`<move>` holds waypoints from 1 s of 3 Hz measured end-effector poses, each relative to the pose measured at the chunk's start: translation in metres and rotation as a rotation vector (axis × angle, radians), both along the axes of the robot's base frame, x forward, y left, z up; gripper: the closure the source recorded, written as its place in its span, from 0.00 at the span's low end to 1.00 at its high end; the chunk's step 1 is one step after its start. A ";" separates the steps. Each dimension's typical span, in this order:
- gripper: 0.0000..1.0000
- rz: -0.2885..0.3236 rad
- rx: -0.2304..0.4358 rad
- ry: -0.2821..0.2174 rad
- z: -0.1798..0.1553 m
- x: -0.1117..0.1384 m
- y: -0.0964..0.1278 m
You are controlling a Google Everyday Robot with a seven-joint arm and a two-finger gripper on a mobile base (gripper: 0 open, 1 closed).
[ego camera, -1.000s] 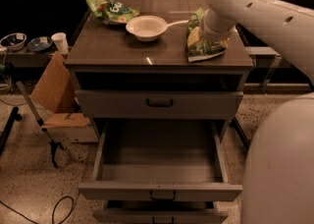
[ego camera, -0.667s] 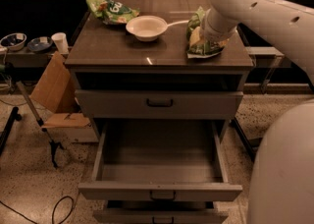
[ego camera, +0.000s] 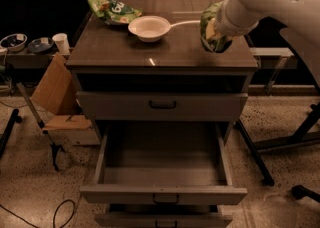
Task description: Place green jalapeno chip bag into middle drawer
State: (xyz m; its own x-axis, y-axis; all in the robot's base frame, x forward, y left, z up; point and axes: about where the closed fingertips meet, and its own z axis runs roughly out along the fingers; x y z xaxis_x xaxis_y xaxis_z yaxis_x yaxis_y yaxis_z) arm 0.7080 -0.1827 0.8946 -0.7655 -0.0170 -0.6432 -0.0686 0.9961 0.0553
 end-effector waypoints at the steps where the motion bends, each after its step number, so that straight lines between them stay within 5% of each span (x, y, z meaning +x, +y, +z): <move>1: 1.00 0.001 -0.002 -0.071 0.038 -0.038 -0.001; 3: 1.00 0.107 0.025 -0.142 0.083 -0.099 0.023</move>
Offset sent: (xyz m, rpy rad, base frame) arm -0.1220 0.0163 0.1057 -0.0088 -0.1778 0.0665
